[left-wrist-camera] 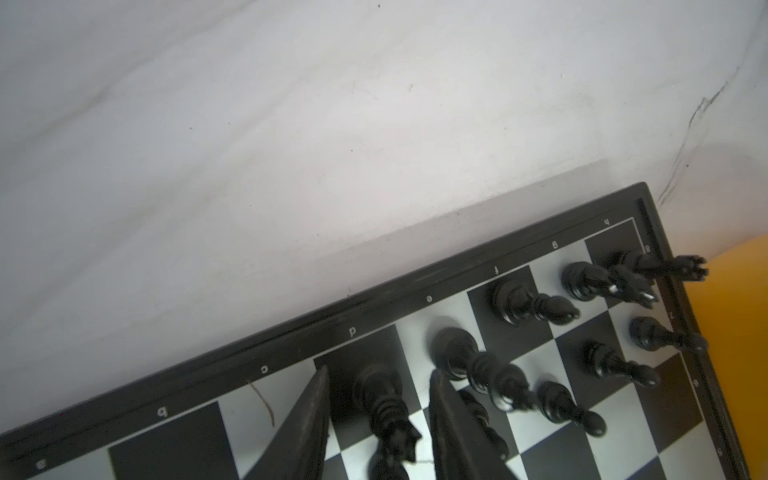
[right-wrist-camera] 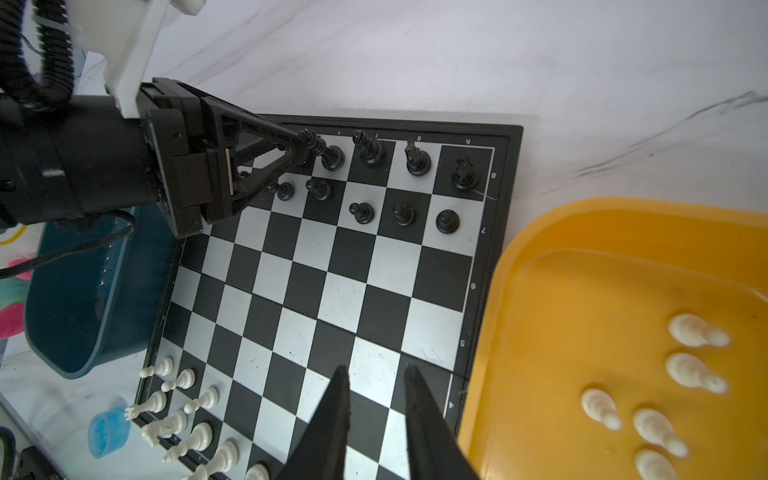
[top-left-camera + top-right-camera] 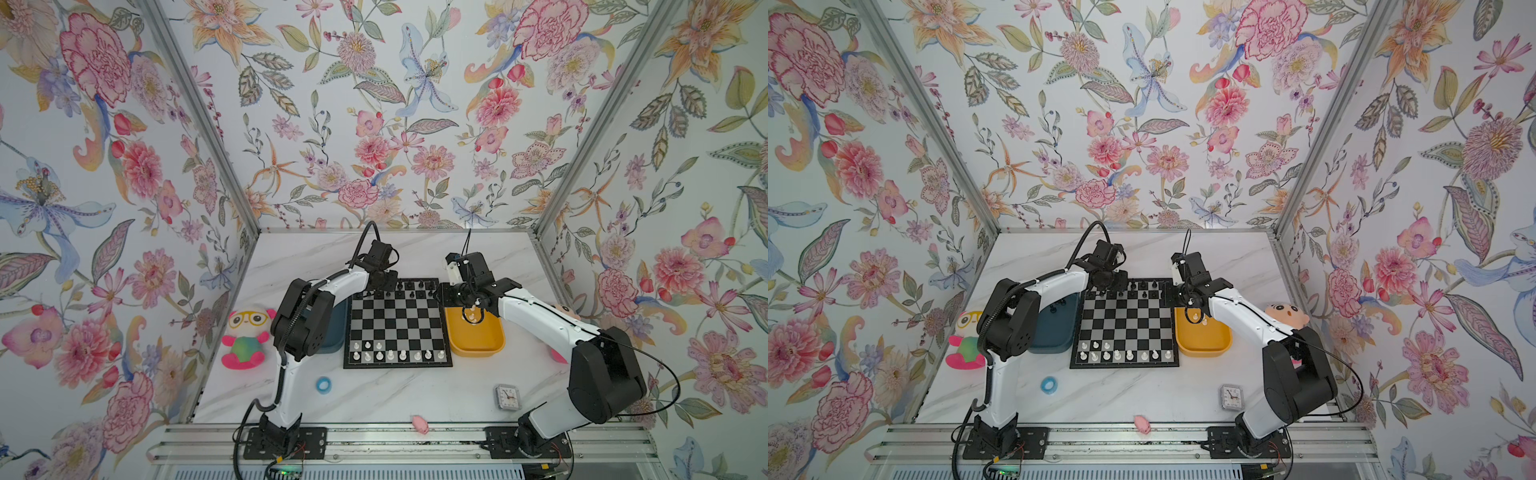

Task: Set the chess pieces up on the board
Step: 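Lower the black piece onto the far row with the left gripper and release, then raise the empty left gripper while the right gripper moves over the yellow tray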

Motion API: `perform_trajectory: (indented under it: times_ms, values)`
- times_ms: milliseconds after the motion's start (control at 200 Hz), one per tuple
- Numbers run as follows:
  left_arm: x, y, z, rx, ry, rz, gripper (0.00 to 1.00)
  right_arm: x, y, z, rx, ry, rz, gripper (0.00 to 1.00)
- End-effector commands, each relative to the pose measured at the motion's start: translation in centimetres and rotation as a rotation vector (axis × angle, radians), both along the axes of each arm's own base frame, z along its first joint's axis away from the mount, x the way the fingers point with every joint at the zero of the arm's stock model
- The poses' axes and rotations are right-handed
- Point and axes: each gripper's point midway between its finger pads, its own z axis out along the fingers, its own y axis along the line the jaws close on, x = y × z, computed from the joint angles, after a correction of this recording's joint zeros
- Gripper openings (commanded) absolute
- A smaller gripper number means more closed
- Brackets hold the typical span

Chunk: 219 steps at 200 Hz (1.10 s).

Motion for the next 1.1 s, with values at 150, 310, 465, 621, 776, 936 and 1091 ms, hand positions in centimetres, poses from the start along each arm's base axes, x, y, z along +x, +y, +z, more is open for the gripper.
perform_trajectory:
  times_ms: [150,310,465,621,776,936,1091]
  values:
    - [0.3,-0.2,5.4,-0.021,-0.095,0.002,0.45,-0.1,-0.7,0.7,-0.007,-0.014,-0.021,0.26]
    - [0.3,0.1,7.5,-0.021,-0.135,0.01,0.45,0.0,-0.9,1.0,-0.016,-0.02,-0.024,0.27]
    - [0.3,1.0,10.4,-0.012,-0.203,0.031,0.45,0.1,-1.8,1.7,-0.044,-0.038,-0.041,0.28]
    - [0.0,3.5,14.9,0.009,-0.376,0.095,0.45,-0.1,-3.9,1.9,-0.118,-0.039,-0.066,0.31]
    - [-1.3,6.0,19.4,-0.004,-0.553,0.134,0.46,-0.5,-6.3,1.4,-0.203,-0.011,-0.095,0.35]
    - [-3.6,9.1,23.3,-0.005,-0.703,0.204,0.54,-1.3,-8.2,0.5,-0.262,0.032,-0.117,0.38]
    - [-5.6,11.5,25.1,-0.015,-0.786,0.252,0.62,-1.5,-9.0,-0.9,-0.286,0.068,-0.124,0.42]
